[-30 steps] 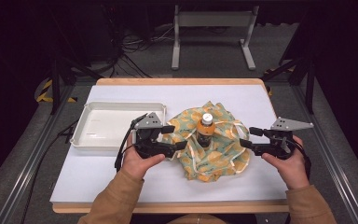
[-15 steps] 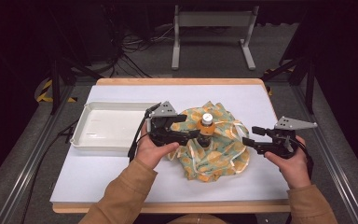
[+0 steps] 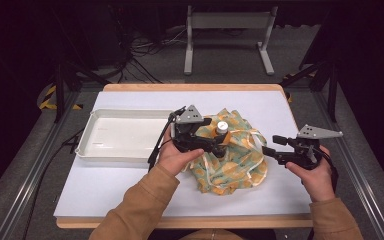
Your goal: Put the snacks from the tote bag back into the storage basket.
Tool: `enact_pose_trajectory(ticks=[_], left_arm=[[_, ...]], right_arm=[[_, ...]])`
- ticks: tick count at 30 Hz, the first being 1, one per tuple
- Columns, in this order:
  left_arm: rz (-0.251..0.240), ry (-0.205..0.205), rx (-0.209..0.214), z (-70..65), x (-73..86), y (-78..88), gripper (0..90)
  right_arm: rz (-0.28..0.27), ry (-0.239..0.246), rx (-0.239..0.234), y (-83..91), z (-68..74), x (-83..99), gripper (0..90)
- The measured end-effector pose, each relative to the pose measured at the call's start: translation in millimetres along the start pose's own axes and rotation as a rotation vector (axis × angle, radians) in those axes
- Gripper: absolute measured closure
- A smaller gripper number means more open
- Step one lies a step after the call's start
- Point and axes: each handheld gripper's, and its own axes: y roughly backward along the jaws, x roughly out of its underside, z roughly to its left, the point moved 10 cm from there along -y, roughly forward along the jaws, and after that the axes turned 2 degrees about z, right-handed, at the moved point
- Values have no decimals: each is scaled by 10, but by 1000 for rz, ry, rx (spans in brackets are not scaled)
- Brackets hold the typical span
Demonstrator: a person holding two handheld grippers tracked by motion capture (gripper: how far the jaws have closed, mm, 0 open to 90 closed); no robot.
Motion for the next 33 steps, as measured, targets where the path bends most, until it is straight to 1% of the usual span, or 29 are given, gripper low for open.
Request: enact_pose_trajectory(ticks=[1,2,4,5,6,8,10,11,14,17,18,21,22,23,26,27,29,31,33], left_arm=[[-6,-12,3,7,-5,-11,270],[-17,-15,7,5,-13,-27,272],[-24,-20,11,11,-17,-50,272],[-32,-12,18,16,-20,-68,273],[-35,-13,19,33,-20,-81,274],[-43,2,21,61,-17,-111,280],[-45,2,20,74,-16,-120,287],[-49,5,18,104,-4,-151,293],[-44,13,13,132,19,-196,305],[-40,8,15,147,36,-242,321],[-43,15,19,141,40,-255,329],[-33,12,18,138,59,-286,344],[-27,6,19,138,66,-294,354],[-26,9,21,135,68,-302,374],[-32,2,35,114,65,-309,433],[-30,-11,30,119,64,-309,441],[-27,-14,25,118,65,-307,469],[-29,-19,21,119,65,-308,477],[-20,-27,12,121,74,-303,517]], right_arm=[[0,0,1,4,-5,0,335],[-2,0,2,6,-9,-1,335],[-2,-1,2,7,-15,0,335],[-2,0,3,7,-18,2,335],[-2,-1,2,8,-19,2,335],[-2,-4,2,10,-19,2,336],[-3,-4,1,10,-19,2,336],[-3,-4,1,10,-19,2,336],[-3,-5,0,9,-21,3,336],[-3,-5,0,9,-18,3,335],[-3,-3,1,10,-21,4,335],[-4,-5,1,12,-22,3,335],[-4,-5,1,12,-24,4,335],[-4,-3,1,11,-27,5,334],[0,-3,-4,0,-19,12,333],[0,-3,-4,-3,-17,13,334],[1,-2,-5,-5,-15,14,334],[1,-1,-5,-6,-17,14,334],[-1,-6,-8,-4,-15,12,334]])
